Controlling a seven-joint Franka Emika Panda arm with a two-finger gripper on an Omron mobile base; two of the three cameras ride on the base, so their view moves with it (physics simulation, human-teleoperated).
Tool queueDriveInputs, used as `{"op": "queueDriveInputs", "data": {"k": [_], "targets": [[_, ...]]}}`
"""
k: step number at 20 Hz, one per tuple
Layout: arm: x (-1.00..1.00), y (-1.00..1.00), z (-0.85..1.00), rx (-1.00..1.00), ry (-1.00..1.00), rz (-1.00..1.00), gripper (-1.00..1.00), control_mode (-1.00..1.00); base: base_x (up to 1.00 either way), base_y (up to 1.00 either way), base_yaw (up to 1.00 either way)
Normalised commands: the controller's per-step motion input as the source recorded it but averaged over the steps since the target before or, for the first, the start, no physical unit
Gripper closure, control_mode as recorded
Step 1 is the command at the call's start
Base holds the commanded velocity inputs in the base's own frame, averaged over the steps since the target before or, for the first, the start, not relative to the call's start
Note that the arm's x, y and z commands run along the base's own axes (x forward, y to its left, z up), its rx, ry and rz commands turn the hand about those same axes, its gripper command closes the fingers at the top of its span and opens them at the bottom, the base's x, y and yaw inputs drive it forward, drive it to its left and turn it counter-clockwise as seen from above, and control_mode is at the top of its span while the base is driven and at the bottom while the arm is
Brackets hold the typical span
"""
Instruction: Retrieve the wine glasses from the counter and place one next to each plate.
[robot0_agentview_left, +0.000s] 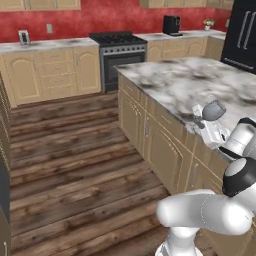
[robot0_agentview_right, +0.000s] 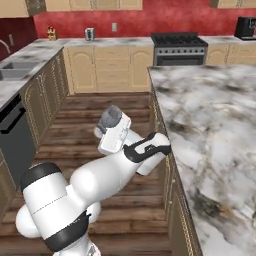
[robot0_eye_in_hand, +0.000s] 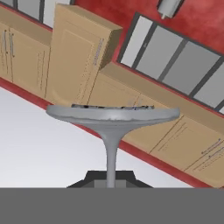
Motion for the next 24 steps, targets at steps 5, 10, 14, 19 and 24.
{"op": "queueDriveInputs", "data": {"k": [5,10,14,19,24], "targets": [[0.00,0.00,0.00,0.00,0.00,0.00,1.00,1.00,-1.00,0.00,0.00],[0.00,0.00,0.00,0.00,0.00,0.00,1.00,1.00,-1.00,0.00,0.00],[0.00,0.00,0.00,0.00,0.00,0.00,1.00,1.00,-1.00,0.00,0.00],[0.00,0.00,0.00,0.00,0.00,0.00,1.00,1.00,-1.00,0.00,0.00],[0.00,0.00,0.00,0.00,0.00,0.00,1.00,1.00,-1.00,0.00,0.00]]}}
